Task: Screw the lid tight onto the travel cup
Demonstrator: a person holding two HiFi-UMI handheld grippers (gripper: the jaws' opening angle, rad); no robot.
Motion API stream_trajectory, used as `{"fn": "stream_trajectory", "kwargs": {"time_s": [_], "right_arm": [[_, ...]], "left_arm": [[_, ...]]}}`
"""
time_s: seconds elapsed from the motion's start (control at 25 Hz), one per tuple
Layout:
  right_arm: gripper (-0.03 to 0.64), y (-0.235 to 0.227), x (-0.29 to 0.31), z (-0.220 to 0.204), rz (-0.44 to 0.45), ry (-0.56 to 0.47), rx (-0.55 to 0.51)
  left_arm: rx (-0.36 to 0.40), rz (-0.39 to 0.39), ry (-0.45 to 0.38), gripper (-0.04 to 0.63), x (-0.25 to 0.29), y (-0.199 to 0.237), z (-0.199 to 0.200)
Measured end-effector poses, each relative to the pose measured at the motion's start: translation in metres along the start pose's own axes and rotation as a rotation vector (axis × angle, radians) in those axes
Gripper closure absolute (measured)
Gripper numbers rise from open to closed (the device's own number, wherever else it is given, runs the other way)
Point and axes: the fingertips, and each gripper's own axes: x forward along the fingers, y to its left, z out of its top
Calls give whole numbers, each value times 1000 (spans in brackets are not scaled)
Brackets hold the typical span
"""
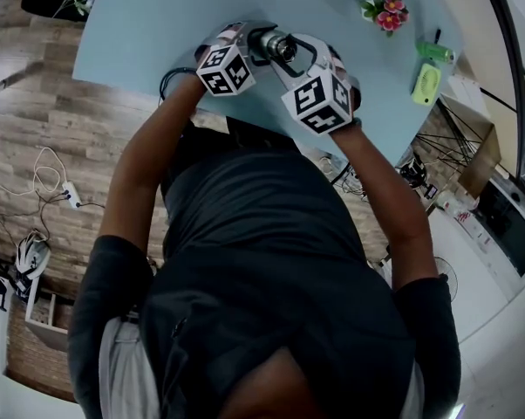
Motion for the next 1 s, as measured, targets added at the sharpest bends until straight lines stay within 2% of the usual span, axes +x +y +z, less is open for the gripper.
{"fn": "stream_trajectory", "kwargs": {"time_s": [0.08, 0.16, 0.36, 0.52, 0.64, 0.72, 0.8, 0.88, 1.0], "right_arm": [[383, 0, 0, 2, -145, -25, 147], [382, 0, 1, 3, -213, -43, 213], [382, -5, 2, 2, -204, -57, 286], [382, -6, 2, 1, -186, -48, 280], [380, -4, 1, 0, -119, -22, 238], [379, 1, -3, 5, -20, -16, 139], [376, 7, -12, 11, 111, -16, -40], [374, 10, -19, 14, 236, 12, -292], [368, 9, -21, 7, 366, 97, -693]], "left_arm": [[4, 11, 0, 170, -2, -1, 0], [2, 21, 0, 170, -3, -1, 0], [-12, 6, -1, 170, -2, 1, 0], [-16, 4, -2, 170, -1, 0, 1], [-20, 2, -3, 170, -1, 0, 1], [-21, 0, -4, 170, -1, 0, 1], [-22, -4, -6, 170, -1, 0, 1], [-24, -9, -8, 170, -1, 0, 1], [-26, -10, -7, 170, -1, 1, 1]]}}
